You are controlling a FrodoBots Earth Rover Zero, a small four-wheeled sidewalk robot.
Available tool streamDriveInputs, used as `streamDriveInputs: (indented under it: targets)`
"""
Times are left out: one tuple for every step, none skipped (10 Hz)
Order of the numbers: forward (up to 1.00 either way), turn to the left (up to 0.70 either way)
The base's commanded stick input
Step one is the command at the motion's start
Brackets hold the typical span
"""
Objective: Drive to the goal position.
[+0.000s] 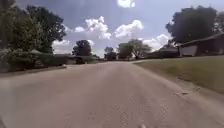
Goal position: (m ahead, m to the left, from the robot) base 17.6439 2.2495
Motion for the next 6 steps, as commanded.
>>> streamDriveInputs:
  targets:
    - [0.7, -0.35]
    - [0.7, -0.35]
    - [0.7, -0.08]
    - [0.7, 0.0]
    - [0.7, 0.0]
    - [0.7, 0.0]
